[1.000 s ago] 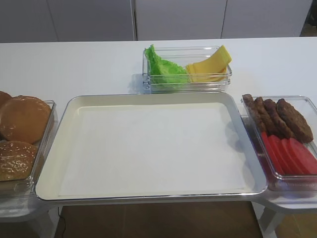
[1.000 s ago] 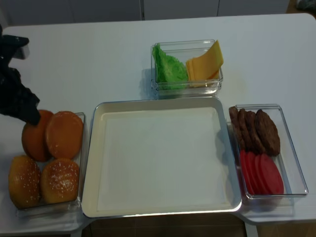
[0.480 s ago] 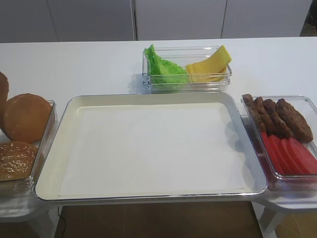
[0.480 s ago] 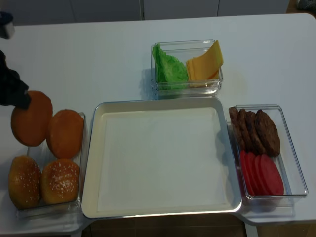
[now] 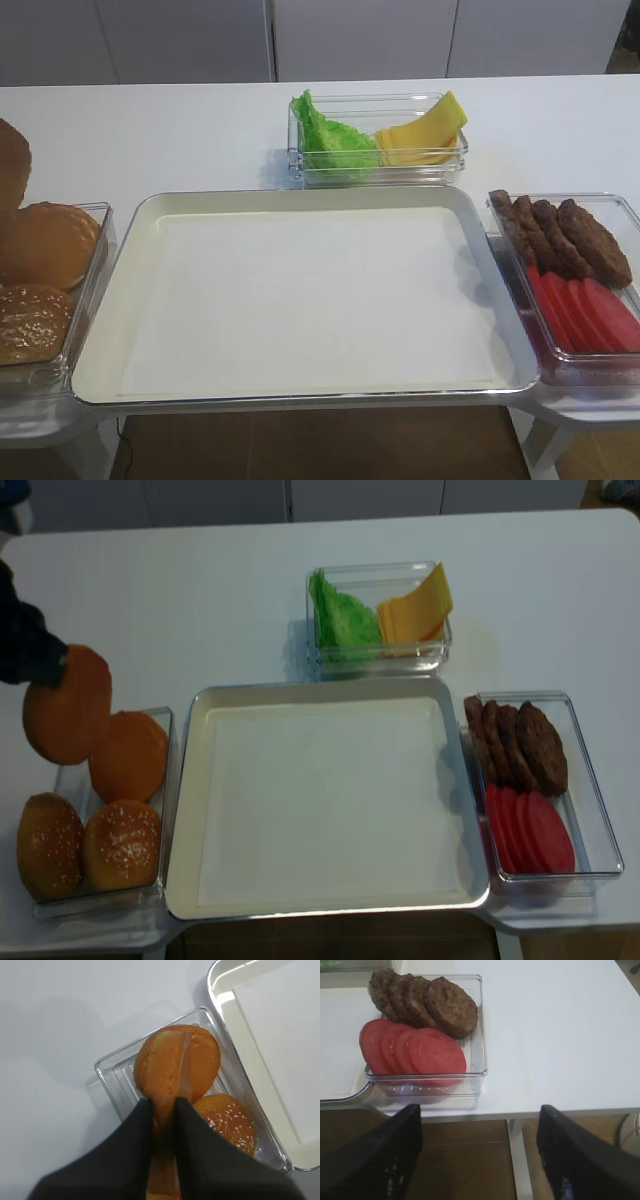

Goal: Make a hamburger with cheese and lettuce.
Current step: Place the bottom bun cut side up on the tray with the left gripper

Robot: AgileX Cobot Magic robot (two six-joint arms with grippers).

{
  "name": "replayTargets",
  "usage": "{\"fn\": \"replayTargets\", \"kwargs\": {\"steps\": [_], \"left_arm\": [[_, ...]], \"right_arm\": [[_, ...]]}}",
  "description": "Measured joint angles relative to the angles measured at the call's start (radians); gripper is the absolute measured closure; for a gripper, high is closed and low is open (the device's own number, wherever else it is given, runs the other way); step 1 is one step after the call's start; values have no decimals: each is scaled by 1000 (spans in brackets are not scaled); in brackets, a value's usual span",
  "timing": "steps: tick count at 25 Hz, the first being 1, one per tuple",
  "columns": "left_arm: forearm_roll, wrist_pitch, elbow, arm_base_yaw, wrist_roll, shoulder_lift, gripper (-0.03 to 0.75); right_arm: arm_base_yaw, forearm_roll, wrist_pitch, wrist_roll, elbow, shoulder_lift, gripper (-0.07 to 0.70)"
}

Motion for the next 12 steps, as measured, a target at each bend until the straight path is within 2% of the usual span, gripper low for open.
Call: {"fn": "replayTargets", "kwargs": {"steps": [7,12], "left_arm": [[125,2,0,-165,-135,-2,622],[198,2,0,-313,-207,-2,622]], "right_arm": [[0,0,0,0,0,0,71],[0,0,0,0,0,0,71]]}}
